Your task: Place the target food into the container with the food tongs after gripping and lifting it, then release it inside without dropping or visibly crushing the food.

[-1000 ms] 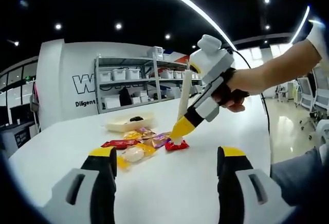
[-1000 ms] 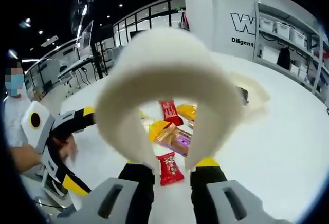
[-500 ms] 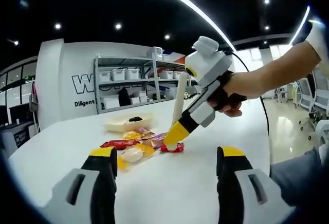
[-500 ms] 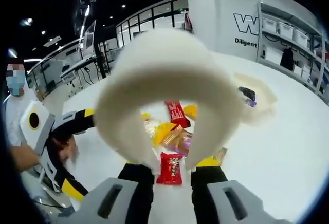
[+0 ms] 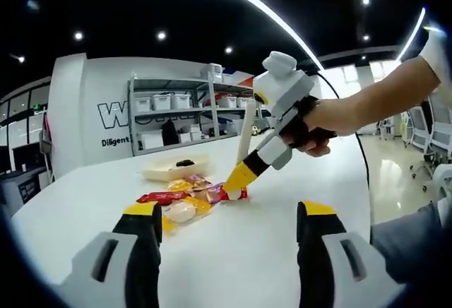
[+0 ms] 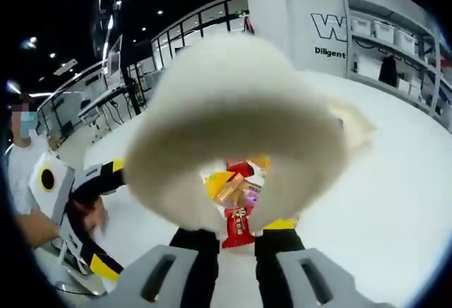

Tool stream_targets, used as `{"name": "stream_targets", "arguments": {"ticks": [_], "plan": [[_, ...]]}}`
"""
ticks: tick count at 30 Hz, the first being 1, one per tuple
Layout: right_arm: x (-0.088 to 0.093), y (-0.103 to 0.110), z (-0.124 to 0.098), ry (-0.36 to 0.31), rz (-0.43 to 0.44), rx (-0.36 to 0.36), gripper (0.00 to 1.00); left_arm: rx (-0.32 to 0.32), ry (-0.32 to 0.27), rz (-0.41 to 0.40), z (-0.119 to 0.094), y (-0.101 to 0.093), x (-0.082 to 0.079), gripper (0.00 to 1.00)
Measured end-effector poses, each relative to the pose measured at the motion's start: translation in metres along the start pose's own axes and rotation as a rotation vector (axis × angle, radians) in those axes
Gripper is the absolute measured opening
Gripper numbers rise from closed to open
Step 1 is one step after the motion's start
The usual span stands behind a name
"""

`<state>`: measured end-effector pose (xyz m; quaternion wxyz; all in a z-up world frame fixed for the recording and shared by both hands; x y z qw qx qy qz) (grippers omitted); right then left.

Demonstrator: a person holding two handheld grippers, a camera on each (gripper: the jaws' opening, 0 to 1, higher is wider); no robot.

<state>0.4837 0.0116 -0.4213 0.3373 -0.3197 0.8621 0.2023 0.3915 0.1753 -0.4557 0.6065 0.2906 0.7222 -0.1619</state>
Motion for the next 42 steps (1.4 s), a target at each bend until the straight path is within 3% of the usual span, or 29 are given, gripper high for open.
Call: {"name": "stream_targets", "arguments": {"ticks": [7,19,32,42], "plan": [[-0.025,-0.013,-0.022,-0.054,0.002,0.014,0.12,-0.001,0.0,0.004,-0.001,-0.003,-0.001,0.76],[-0.062,-0.054,-0.04,-0.099,-0.033,0.115,0.13,0.009,-0.015,0.0,-0.003,-0.005,-0.003,0.76],[-0.084,-0.093,-0.024,-0.108,-0.027,0.153,0.14,-0.013,-0.028,-0.032,-0.004,-0.004,-0.005,0.9],[-0.095,-0.119,0.013,-0.094,0.001,0.161,0.14,-0.029,-0.033,-0.044,-0.002,0.0,-0.005,0.95]]}}
Point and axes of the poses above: the point that each gripper's makers call its tool centre point, and the gripper's own axes: z roughly forward along the fingers, y roughly to its left, x roughly out of its underside, the point moved 9 cm from there along -z, roughly backward along the fingers, and after that the axes turned 9 degrees about y, right-handed, at the moved point
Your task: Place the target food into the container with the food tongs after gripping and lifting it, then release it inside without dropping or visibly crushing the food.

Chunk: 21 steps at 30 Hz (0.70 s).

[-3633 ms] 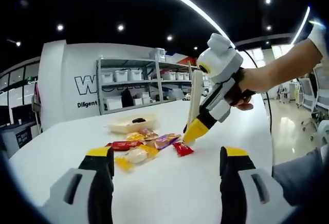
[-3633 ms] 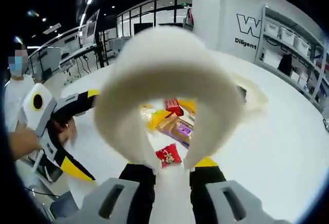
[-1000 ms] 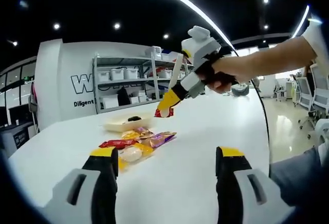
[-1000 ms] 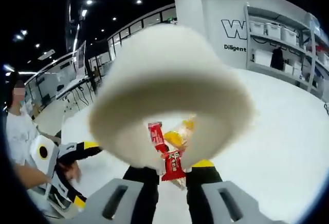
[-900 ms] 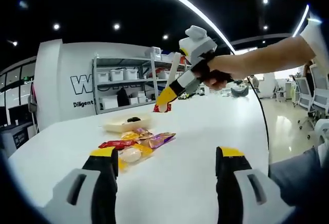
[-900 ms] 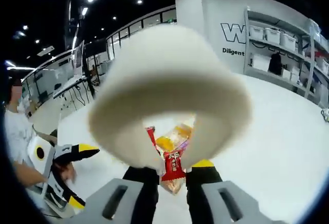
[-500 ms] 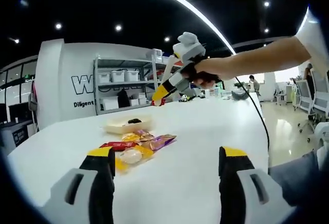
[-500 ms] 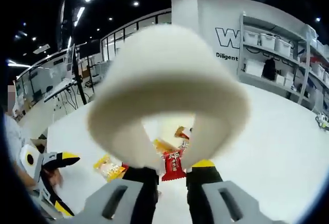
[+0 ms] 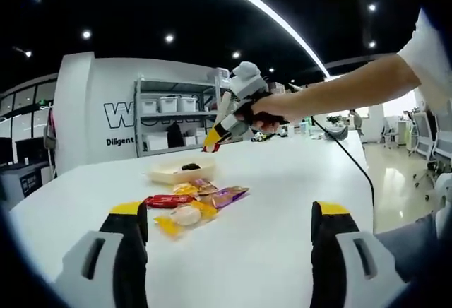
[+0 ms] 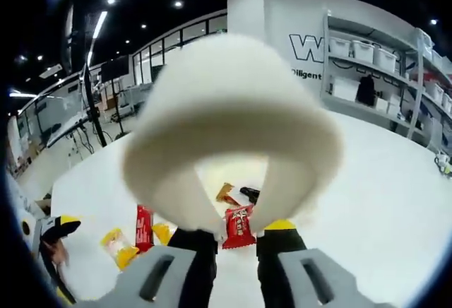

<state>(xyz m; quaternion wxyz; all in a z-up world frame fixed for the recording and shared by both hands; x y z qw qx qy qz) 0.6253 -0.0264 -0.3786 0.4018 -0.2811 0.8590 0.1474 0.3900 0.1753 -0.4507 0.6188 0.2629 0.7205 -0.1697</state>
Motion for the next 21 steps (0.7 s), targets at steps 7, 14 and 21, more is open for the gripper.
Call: {"name": "stream_targets", "arguments": {"ticks": [7,14,21], "plan": [[0.002,-0.009,0.023,0.017,0.01,0.004,0.15,0.009,-0.001,-0.005,0.0,0.001,0.001,0.93],[0.01,-0.011,0.034,0.034,0.024,0.003,0.13,0.017,0.001,0.0,0.001,0.002,0.002,0.91],[0.009,-0.013,0.034,0.034,0.039,0.001,0.14,0.022,0.0,0.01,0.0,0.0,0.002,0.89]]}}
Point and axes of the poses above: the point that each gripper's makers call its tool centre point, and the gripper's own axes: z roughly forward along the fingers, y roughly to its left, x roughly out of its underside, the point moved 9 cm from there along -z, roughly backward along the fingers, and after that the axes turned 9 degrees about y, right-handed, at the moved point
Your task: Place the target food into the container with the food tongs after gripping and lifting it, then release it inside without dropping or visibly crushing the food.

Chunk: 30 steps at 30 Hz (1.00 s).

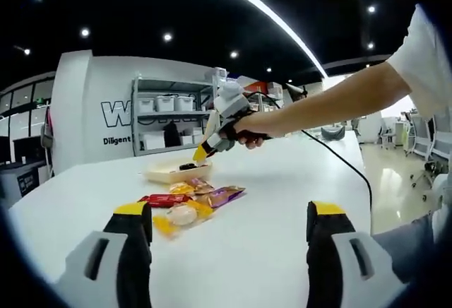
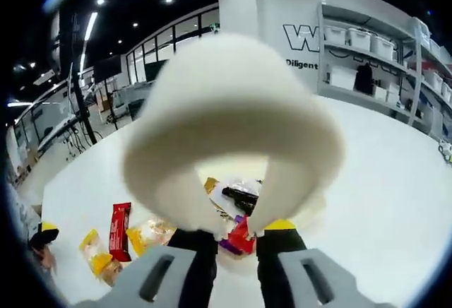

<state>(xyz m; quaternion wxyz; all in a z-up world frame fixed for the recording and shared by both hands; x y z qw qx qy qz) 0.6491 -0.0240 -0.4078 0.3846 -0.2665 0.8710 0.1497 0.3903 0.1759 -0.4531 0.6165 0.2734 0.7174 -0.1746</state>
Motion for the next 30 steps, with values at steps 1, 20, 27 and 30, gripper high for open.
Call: {"name": "stream_targets", "arguments": {"ticks": [1,20,27,30], "plan": [[0.001,0.0,0.001,0.003,-0.009,0.006,0.14,0.0,0.001,-0.001,0.0,0.0,0.0,0.89],[0.002,-0.007,0.009,0.002,-0.021,0.032,0.14,0.004,0.013,0.011,0.002,-0.002,0.002,0.86],[0.001,0.0,-0.01,-0.031,0.006,-0.004,0.15,0.007,0.017,0.016,0.002,-0.004,0.001,0.85],[0.003,0.008,-0.021,-0.051,0.031,-0.048,0.15,0.005,0.015,0.019,0.002,-0.004,0.001,0.85]]}}
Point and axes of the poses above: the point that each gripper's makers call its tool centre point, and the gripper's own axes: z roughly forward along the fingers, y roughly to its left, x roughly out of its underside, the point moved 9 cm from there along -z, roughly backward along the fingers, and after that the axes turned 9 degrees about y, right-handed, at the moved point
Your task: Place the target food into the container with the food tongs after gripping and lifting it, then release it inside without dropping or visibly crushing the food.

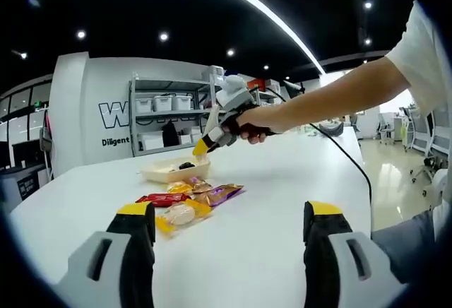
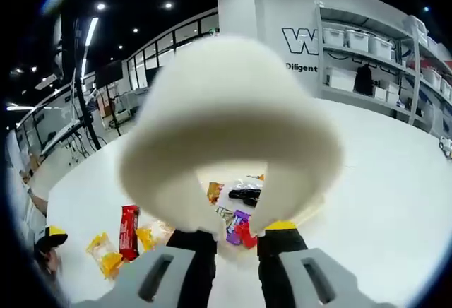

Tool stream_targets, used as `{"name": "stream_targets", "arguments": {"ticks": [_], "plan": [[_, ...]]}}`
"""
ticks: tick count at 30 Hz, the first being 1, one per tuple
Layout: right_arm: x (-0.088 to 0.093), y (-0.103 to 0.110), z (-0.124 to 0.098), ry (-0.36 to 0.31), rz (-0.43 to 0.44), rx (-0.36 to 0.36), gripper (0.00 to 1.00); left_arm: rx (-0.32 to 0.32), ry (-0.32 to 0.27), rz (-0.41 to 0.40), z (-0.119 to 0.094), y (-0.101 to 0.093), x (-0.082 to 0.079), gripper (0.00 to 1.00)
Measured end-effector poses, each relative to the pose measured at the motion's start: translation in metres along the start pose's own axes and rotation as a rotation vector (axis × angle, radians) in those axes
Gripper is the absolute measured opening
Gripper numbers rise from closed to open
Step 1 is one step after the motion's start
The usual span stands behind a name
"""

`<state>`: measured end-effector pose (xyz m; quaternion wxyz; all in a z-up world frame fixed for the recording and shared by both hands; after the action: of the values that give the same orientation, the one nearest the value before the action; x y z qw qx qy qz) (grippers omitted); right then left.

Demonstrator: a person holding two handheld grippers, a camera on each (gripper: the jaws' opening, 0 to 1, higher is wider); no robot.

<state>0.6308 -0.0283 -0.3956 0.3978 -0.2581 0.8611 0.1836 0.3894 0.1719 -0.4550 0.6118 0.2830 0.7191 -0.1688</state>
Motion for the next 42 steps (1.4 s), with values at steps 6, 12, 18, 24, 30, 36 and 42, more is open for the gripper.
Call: {"name": "stream_targets", "arguments": {"ticks": [6,12,18,24,30,36,42], "plan": [[0.007,0.025,-0.013,0.009,-0.045,-0.046,0.15,-0.001,0.006,0.006,0.0,-0.001,0.0,0.84],[0.016,0.041,-0.02,0.036,-0.061,-0.107,0.16,-0.017,0.003,0.006,0.0,0.002,0.0,0.85],[0.029,0.053,-0.026,0.05,-0.104,-0.135,0.16,-0.025,-0.003,-0.004,-0.001,0.002,-0.001,0.88],[0.038,0.06,-0.03,0.07,-0.099,-0.186,0.16,-0.033,-0.008,-0.013,0.0,0.005,-0.001,0.91],[0.051,0.063,-0.026,0.124,-0.102,-0.225,0.17,-0.031,0.0,-0.008,0.0,0.003,-0.001,0.89],[0.057,0.064,-0.024,0.145,-0.105,-0.231,0.17,-0.023,0.006,-0.008,0.002,0.005,0.0,0.88],[0.064,0.063,-0.023,0.182,-0.084,-0.241,0.17,-0.021,0.012,-0.012,0.002,0.005,0.001,0.88]]}}
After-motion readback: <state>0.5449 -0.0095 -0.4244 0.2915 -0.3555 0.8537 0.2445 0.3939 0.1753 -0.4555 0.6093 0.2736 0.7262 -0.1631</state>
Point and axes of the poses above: the point that each gripper's makers call its tool centre point, and the gripper's own axes: z roughly forward along the fingers, y roughly to its left, x roughly out of its underside, the point moved 9 cm from there along -z, roughly backward along the fingers, and after that the axes turned 9 degrees about y, right-handed, at the moved point
